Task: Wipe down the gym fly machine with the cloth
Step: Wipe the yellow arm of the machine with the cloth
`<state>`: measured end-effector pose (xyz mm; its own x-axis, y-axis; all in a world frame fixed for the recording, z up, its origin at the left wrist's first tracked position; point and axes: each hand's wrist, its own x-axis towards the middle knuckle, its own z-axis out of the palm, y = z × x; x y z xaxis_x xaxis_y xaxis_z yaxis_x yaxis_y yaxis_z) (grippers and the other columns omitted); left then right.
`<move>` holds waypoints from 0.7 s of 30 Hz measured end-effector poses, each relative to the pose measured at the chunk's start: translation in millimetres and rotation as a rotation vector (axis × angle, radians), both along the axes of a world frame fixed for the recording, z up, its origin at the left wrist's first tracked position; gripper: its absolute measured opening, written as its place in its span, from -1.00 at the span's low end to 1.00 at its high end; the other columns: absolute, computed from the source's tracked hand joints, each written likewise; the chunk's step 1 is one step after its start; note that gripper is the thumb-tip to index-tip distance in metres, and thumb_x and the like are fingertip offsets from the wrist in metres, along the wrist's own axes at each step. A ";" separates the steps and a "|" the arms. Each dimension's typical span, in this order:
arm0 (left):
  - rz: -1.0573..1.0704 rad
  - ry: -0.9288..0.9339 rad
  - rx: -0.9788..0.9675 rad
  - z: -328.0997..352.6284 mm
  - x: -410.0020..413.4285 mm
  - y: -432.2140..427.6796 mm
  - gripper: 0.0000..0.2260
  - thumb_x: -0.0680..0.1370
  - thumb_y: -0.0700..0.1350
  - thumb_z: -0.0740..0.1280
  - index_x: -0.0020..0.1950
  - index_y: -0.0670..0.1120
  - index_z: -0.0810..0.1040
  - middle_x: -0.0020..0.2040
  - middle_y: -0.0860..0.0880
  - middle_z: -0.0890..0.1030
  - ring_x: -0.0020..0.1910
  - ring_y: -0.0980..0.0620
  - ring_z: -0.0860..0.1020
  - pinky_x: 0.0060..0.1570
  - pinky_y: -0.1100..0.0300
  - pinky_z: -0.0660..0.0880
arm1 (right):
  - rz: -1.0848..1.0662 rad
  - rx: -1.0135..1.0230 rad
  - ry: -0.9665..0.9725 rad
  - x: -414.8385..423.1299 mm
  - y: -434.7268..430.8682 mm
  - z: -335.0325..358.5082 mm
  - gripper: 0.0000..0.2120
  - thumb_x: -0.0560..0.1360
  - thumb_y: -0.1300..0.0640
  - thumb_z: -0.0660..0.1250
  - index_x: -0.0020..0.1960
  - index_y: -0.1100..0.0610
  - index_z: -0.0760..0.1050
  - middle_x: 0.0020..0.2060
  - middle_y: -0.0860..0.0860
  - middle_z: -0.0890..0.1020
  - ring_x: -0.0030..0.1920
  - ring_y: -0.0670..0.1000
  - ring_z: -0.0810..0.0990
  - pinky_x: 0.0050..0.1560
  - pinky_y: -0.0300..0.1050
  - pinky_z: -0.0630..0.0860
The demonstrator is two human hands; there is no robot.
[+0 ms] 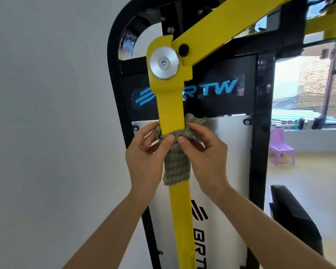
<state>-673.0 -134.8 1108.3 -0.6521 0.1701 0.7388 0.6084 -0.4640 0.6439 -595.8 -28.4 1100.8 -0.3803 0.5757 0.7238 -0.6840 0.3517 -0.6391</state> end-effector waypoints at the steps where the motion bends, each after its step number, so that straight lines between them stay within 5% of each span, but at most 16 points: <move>1: -0.012 -0.001 0.010 6.3 -0.8 0.8 -0.64 0.48 -0.10 0.54 0.26 0.01 0.60 0.15 0.02 0.71 0.16 0.03 0.67 0.06 0.21 0.63 | 0.001 0.002 0.009 -0.8 0.6 5.9 -0.65 0.48 0.21 0.50 0.25 0.07 0.61 0.09 -0.08 0.70 0.12 -0.11 0.66 0.09 -0.22 0.61; 8: -0.083 0.029 0.065 44.2 -1.7 4.5 -0.59 0.47 -0.06 0.52 0.29 0.00 0.55 0.21 -0.02 0.68 0.23 0.03 0.64 0.10 0.23 0.59 | 0.023 -0.007 0.073 -7.2 3.0 46.3 -0.65 0.51 0.23 0.47 0.29 0.13 0.59 0.11 -0.04 0.69 0.13 -0.09 0.66 0.09 -0.21 0.62; 13: -0.070 0.017 0.091 59.9 -1.0 8.8 -0.60 0.49 -0.15 0.52 0.29 -0.02 0.53 0.16 0.01 0.70 0.18 0.07 0.66 0.06 0.26 0.59 | 0.058 -0.121 0.125 -12.6 -2.9 66.9 -0.68 0.49 0.23 0.50 0.23 0.18 0.61 0.07 0.04 0.71 0.11 -0.02 0.69 0.16 0.00 0.64; 21: -0.056 -0.092 0.097 63.2 6.1 14.2 -0.69 0.49 -0.05 0.54 0.19 0.04 0.57 0.05 0.09 0.73 0.06 0.14 0.69 -0.05 0.32 0.60 | 0.016 -0.080 0.111 -7.5 -3.8 63.9 -0.64 0.49 0.18 0.51 0.26 0.16 0.59 0.11 -0.01 0.70 0.14 -0.08 0.67 0.17 -0.12 0.62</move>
